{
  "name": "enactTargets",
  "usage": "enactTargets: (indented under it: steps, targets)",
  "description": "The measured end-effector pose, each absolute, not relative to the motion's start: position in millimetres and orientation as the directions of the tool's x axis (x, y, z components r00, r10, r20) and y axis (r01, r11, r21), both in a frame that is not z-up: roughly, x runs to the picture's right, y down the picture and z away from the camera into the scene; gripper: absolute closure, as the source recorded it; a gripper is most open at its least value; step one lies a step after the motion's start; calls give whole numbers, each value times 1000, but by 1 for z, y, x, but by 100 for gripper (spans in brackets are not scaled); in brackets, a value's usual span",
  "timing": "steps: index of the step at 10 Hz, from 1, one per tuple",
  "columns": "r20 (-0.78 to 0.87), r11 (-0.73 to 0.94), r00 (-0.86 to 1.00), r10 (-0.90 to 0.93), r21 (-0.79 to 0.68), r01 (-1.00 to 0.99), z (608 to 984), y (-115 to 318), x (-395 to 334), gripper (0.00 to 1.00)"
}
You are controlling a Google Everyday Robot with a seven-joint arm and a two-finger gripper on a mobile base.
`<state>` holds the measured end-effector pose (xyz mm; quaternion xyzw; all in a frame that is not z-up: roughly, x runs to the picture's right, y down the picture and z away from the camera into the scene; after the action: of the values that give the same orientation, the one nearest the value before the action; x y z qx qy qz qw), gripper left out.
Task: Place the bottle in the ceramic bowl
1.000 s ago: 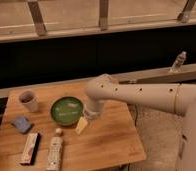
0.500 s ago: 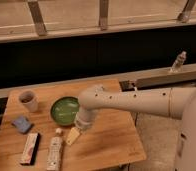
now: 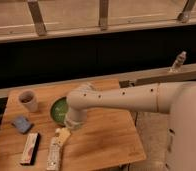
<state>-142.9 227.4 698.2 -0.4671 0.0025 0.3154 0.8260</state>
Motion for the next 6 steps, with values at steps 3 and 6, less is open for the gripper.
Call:
enactTargets:
  steps: [3,6]
  targets:
    - [-311,393,802,510,-745,-539,700,225,-160,20]
    - [-314,391,802,508,-746,-539,700,226,-160,20]
